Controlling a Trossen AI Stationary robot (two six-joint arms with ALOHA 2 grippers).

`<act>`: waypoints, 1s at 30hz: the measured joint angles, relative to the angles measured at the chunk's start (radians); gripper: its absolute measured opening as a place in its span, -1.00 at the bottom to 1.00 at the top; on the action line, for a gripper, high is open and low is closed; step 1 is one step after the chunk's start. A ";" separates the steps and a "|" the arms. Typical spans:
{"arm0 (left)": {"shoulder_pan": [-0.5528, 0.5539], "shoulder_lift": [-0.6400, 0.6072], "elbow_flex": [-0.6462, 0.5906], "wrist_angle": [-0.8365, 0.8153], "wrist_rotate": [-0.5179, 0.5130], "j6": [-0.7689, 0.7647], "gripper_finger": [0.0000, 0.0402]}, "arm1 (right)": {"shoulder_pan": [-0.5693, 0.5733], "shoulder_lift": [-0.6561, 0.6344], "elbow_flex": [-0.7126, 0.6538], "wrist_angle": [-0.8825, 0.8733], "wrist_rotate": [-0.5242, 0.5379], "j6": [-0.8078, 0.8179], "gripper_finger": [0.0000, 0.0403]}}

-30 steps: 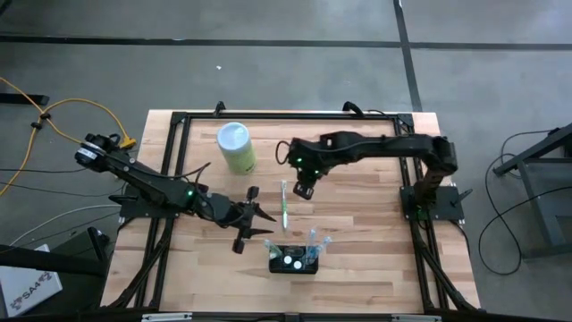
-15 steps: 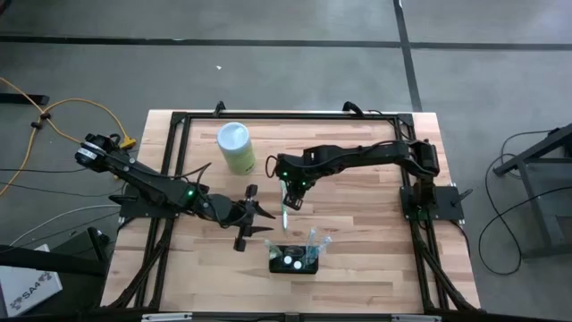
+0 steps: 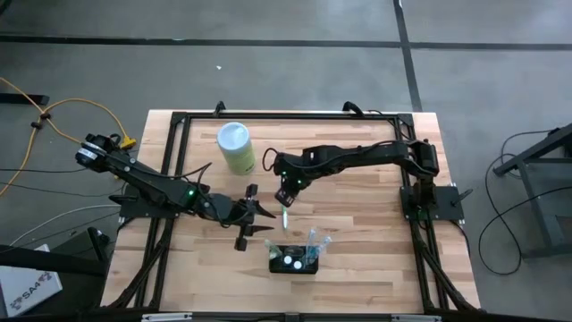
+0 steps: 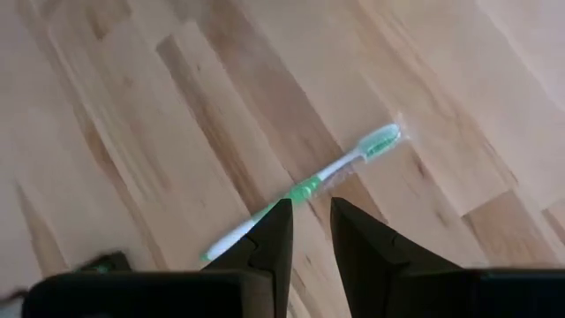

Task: Pick & Place toothbrushing station
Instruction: Put the green toothbrush into the mesh organizer

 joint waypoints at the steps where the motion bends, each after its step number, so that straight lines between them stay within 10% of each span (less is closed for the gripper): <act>1: -0.001 0.000 0.000 0.003 0.000 -0.004 -0.32 | 0.000 0.000 0.000 0.008 0.010 0.019 -0.65; 30: -0.153 0.000 0.000 0.054 0.001 -0.015 -0.32 | 0.042 0.164 0.000 0.113 -0.048 0.229 -0.65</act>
